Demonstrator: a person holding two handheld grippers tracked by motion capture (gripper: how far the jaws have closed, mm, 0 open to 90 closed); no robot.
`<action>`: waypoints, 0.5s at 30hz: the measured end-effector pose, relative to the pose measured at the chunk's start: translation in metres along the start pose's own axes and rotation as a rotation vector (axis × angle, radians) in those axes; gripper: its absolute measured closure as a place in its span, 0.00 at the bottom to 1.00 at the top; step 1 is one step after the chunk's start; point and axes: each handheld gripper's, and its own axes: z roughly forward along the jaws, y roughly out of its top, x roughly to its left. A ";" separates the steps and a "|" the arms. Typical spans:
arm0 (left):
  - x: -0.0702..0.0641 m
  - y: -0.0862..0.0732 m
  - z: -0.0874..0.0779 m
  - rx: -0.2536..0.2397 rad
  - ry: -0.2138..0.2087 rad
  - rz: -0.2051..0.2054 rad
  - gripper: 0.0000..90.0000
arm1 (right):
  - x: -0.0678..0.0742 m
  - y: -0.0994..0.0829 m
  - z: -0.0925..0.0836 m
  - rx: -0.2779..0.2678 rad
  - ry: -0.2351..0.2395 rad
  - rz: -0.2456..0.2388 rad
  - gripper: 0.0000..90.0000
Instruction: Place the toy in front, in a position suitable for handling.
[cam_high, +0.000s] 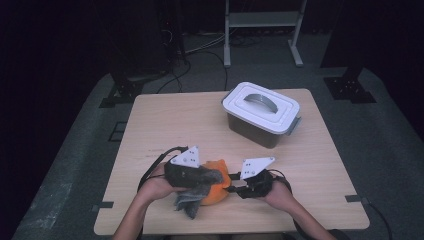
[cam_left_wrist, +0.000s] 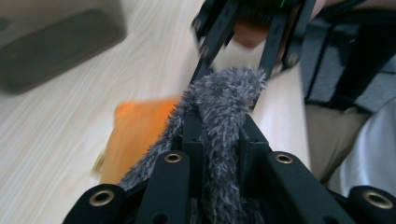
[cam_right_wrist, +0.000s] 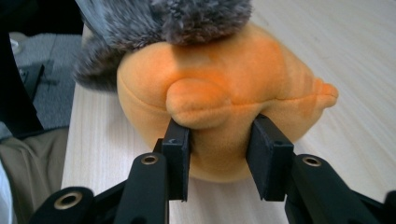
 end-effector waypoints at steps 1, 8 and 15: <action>0.000 0.002 0.001 -0.011 -0.014 -0.002 0.86 | 0.000 0.000 0.000 0.000 0.000 0.000 0.68; 0.000 0.008 0.007 0.027 -0.006 0.007 0.86 | 0.001 0.000 -0.001 -0.018 0.014 0.016 0.73; 0.004 -0.006 -0.005 0.035 0.027 -0.028 0.86 | 0.000 0.002 -0.006 -0.042 0.019 0.019 0.74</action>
